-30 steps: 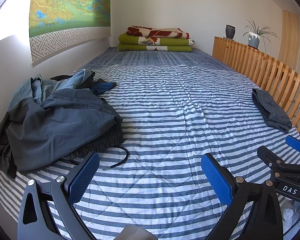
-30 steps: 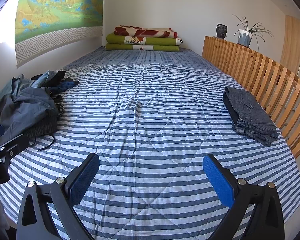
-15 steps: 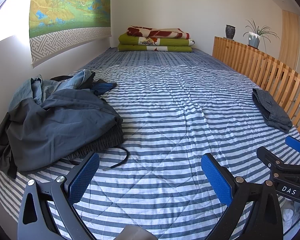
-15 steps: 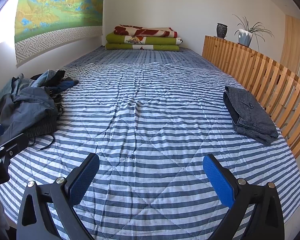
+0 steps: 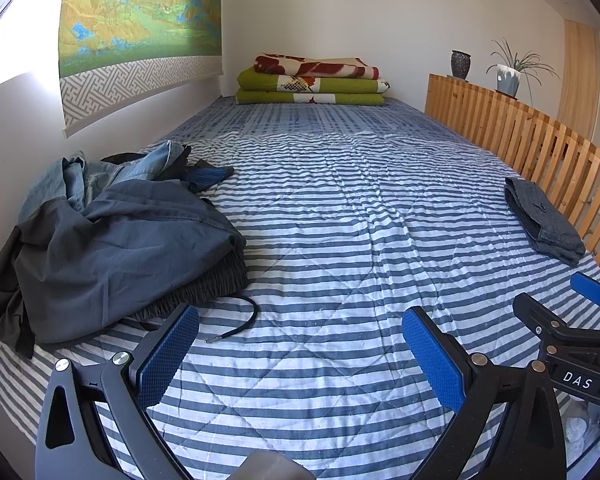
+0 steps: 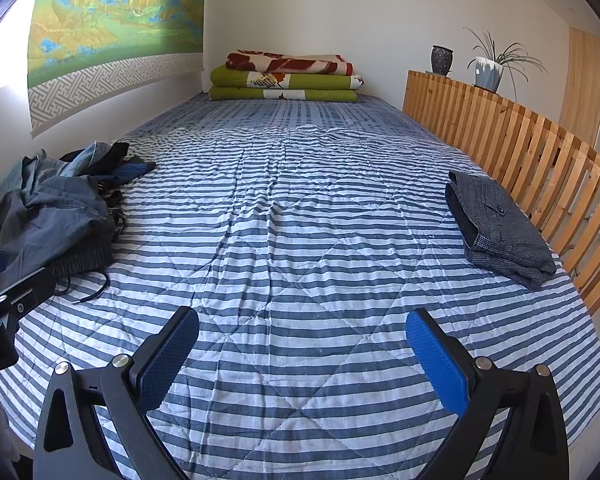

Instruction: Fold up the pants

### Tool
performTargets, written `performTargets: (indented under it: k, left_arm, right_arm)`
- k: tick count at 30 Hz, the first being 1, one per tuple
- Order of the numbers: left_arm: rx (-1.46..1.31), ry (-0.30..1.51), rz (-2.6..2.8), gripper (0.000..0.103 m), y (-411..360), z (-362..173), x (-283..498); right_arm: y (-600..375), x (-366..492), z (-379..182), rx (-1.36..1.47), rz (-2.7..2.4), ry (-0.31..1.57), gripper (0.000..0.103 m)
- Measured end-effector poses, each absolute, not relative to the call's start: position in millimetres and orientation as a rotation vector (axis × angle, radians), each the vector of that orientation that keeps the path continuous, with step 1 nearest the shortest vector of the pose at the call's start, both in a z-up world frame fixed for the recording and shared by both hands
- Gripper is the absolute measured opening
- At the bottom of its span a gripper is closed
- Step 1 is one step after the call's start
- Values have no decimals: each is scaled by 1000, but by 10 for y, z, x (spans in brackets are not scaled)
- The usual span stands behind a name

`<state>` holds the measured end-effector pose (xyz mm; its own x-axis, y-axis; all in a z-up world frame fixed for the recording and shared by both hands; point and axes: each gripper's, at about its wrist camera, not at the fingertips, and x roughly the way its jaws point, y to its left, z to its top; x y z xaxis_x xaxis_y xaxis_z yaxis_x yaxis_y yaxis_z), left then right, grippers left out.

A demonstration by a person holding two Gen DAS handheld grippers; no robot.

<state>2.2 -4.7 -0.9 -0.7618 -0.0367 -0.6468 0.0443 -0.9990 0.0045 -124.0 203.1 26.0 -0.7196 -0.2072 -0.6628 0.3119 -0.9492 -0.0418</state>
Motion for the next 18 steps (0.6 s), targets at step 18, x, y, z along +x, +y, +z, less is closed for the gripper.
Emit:
performTargets:
  k: [18]
  left_arm:
    - [1063, 19, -2904, 103, -44, -9, 11]
  right_arm:
    - [2017, -1251, 260, 1012, -2664, 212, 102]
